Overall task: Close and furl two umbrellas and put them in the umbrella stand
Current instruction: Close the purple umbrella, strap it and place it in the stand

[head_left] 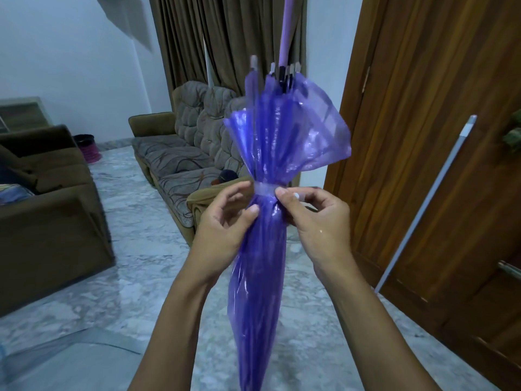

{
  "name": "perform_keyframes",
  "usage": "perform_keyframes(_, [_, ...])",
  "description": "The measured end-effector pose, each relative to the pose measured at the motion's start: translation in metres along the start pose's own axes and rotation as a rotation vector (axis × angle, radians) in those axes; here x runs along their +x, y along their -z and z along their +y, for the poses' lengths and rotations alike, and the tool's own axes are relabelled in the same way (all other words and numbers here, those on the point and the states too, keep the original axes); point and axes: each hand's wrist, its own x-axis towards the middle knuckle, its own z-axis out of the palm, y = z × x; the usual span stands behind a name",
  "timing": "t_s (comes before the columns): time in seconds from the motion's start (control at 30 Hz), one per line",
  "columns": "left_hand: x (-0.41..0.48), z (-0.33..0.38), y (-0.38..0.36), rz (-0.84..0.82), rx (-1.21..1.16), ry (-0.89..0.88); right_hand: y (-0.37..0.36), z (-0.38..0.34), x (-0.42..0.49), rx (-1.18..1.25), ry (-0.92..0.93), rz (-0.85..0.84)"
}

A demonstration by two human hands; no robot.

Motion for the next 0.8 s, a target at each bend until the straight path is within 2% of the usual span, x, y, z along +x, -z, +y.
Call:
perform_keyframes(0.1, [-0.002,0.006,-0.006,0.026,0.092,-0.100,-0.006,-0.004,-0.004,-0.119,0.064,0.068])
perform_keyframes(0.2, [-0.004,0.012,-0.005,-0.042,0.065,-0.094,-0.008,-0.009,-0.005,-0.143,0.110,0.065])
perform_keyframes(0.3, [-0.005,0.009,-0.008,-0.038,0.201,-0.132,-0.009,-0.012,-0.003,-0.139,0.123,0.029])
perform_keyframes(0.4, [-0.005,0.005,-0.009,0.023,0.233,-0.150,-0.013,-0.012,-0.006,-0.108,0.093,-0.041])
perform_keyframes(0.8, [-0.005,0.000,0.006,-0.021,-0.172,-0.043,-0.018,-0.012,-0.003,0.074,-0.019,-0.193])
